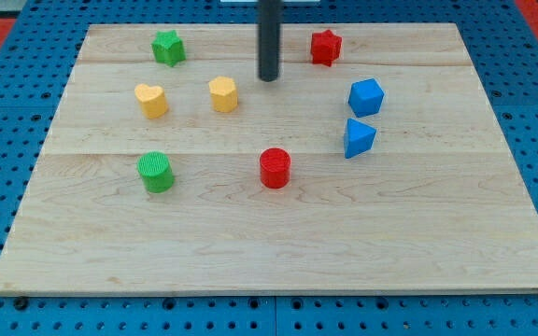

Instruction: Push the yellow hexagon to the green star

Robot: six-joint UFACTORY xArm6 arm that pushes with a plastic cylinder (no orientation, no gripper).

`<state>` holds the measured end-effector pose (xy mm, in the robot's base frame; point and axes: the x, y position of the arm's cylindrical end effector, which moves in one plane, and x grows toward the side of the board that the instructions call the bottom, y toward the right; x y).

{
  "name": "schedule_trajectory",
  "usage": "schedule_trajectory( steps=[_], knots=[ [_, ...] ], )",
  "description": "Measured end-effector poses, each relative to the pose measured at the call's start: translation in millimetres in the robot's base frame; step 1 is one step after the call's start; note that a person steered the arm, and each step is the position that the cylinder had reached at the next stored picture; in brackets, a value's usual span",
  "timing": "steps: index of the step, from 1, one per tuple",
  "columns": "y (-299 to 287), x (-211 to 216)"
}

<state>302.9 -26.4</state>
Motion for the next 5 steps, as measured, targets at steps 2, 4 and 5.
schedule_trajectory(
  steps=[2,4,5],
  knots=[
    [-44,18],
    [-37,107],
    [-56,93]
  ],
)
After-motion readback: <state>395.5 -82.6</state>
